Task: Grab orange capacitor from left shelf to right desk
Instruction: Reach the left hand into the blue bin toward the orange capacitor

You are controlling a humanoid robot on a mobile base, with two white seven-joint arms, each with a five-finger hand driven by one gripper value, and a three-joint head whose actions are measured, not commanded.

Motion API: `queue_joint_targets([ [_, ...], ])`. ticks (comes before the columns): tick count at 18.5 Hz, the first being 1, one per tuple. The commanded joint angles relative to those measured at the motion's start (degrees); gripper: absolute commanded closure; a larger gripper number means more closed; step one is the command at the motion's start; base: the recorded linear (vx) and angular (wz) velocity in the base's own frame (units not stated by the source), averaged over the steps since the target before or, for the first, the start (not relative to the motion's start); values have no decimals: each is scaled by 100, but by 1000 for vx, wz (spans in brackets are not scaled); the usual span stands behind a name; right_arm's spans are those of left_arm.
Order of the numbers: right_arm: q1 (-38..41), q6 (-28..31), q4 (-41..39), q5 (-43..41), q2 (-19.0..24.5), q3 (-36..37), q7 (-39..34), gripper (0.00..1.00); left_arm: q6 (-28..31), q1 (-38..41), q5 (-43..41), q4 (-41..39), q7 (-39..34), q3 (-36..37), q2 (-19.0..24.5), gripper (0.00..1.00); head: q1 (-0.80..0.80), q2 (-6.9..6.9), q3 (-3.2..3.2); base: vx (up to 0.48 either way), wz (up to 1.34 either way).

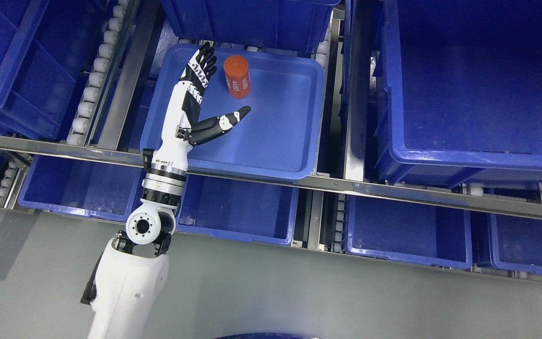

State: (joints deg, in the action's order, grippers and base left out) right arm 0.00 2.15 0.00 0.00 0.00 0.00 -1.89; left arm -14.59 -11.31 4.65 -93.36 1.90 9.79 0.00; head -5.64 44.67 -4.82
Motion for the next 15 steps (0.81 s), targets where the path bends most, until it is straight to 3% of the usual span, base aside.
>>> queue_joint_targets([
  [1,79,-4,-193,0,-100,62,5,0,-8,-11,1,-103,38,-196,100,0,0,0,0,0,0],
  [5,79,-4,-193,0,-100,62,5,0,351,-37,-8,-51,64,-547,100,0,0,0,0,0,0],
  [8,79,-4,-193,0,-100,62,5,0,545,-510,-26,571,152,-627,280,0,0,0,0,0,0],
  [12,79,-4,-193,0,-100,62,5,0,738,-1127,-131,1529,854,-530,413,5,0,0,0,0,0],
  [15,79,-4,-193,0,-100,62,5,0,827,-1163,-525,1715,961,-443,413,6,0,0,0,0,0],
])
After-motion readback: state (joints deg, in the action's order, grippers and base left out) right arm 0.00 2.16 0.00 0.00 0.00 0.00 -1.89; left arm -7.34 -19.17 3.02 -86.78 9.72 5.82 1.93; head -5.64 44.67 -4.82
